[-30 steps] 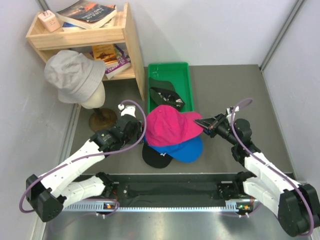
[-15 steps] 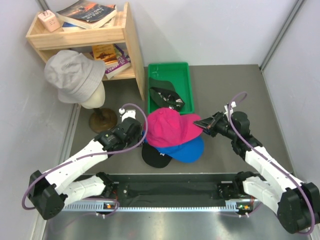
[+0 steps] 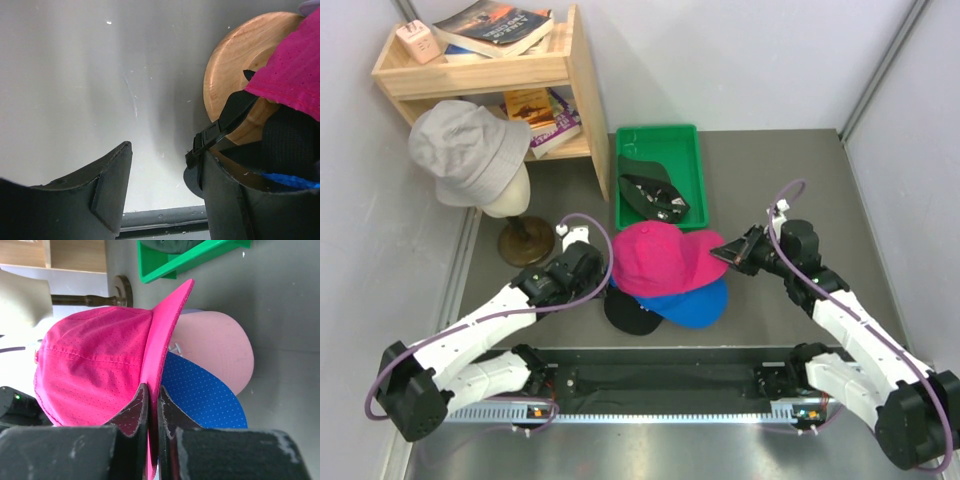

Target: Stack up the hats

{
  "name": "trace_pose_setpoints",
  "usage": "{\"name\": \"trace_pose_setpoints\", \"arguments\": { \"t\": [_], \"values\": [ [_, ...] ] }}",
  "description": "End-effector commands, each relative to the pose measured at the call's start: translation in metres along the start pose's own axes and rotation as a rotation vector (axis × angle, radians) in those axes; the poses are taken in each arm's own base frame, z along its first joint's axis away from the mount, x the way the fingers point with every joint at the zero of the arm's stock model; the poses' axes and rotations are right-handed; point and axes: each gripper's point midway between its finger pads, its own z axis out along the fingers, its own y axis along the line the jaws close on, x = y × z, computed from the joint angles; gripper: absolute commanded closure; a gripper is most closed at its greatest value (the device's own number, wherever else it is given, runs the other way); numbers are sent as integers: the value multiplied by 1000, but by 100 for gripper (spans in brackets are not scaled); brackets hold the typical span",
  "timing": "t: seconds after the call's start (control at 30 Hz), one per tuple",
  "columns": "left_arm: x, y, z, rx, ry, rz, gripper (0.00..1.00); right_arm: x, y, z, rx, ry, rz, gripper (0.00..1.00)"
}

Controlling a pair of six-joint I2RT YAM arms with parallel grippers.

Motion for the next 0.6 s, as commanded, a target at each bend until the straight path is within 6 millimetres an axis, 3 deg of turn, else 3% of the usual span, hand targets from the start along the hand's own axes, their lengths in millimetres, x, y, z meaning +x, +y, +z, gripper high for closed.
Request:
{"name": "trace_pose_setpoints", "arguments": {
  "t": [0.0,0.1,0.13,0.23,0.33,0.37,0.47,0.57],
  "values": [
    [15,16,3,-54,39,12,40,34,-81,-13,296,120,-75,100],
    [9,12,-1,-45,37,9,37,31,-75,-13,286,115,-89,100],
    [1,7,-5,-33,23,3,31,26,-71,-13,280,106,-95,97],
    [-18,1,-16,-35,-6,-2,15,15,-58,-13,271,81,-114,82],
    [-33,0,-29,-64,-13,-14,5,0,-45,-12,271,48,-140,57],
    [-35,0,-32,-70,-10,-14,1,-4,-43,-12,277,43,-151,43],
    [-40,5,-46,-105,6,-17,1,-23,-36,-12,318,5,-171,28],
    [-43,15,-62,-155,22,-15,1,-40,-29,-10,341,-36,-182,21]
  ]
}}
